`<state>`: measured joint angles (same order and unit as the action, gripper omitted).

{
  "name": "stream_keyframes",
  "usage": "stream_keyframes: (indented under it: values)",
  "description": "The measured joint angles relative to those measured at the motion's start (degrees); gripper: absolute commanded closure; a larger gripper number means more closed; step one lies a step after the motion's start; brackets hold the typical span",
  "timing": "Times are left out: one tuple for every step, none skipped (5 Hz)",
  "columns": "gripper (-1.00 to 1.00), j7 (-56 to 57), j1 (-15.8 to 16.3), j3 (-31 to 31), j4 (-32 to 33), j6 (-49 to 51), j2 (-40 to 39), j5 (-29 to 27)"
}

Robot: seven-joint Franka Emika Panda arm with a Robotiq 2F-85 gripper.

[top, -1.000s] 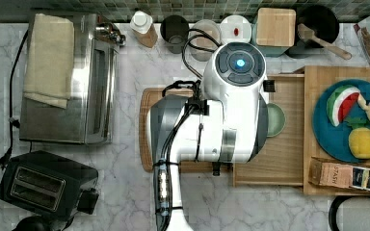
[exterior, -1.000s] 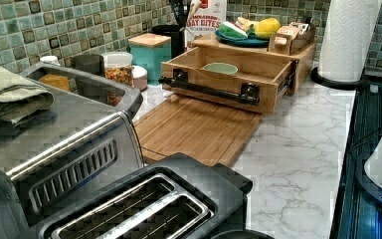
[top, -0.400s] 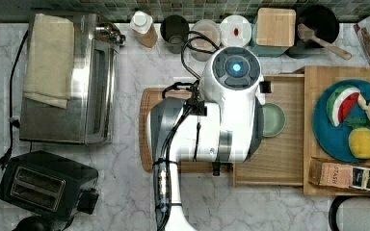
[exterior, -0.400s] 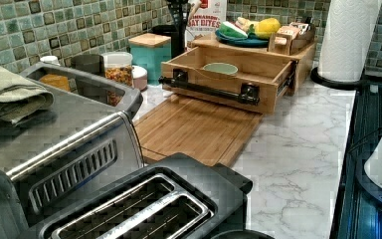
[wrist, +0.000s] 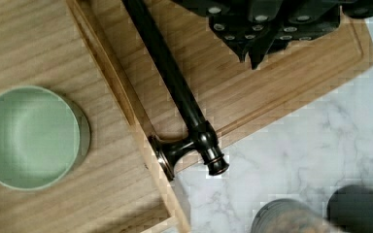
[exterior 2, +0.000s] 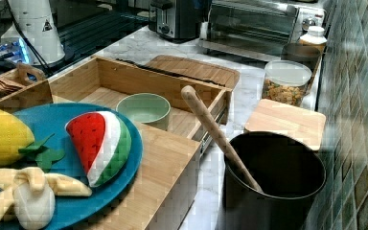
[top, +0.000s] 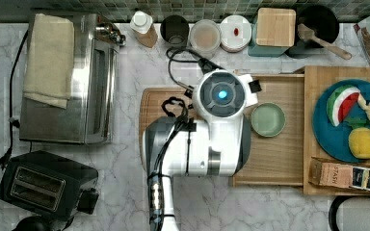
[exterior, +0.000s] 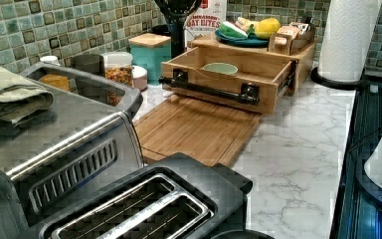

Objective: Close the drawer.

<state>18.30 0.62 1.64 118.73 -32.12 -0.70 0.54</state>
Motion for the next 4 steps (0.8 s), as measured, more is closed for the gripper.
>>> stream_keyframes:
  values:
    - [1.00, 0.3, 1.3, -1.8, 4.0, -4.4, 1.5, 0.3]
    - [1.00, 1.5, 3.5, -3.6, 7.1, -8.9, 2.3, 0.3]
    - [1.00, 6.3, 4.8, -5.8, 7.4, -9.3, 0.5, 1.6]
    - [1.00, 8.2, 5.1, -7.8, 7.5, -9.0, -3.0, 4.5]
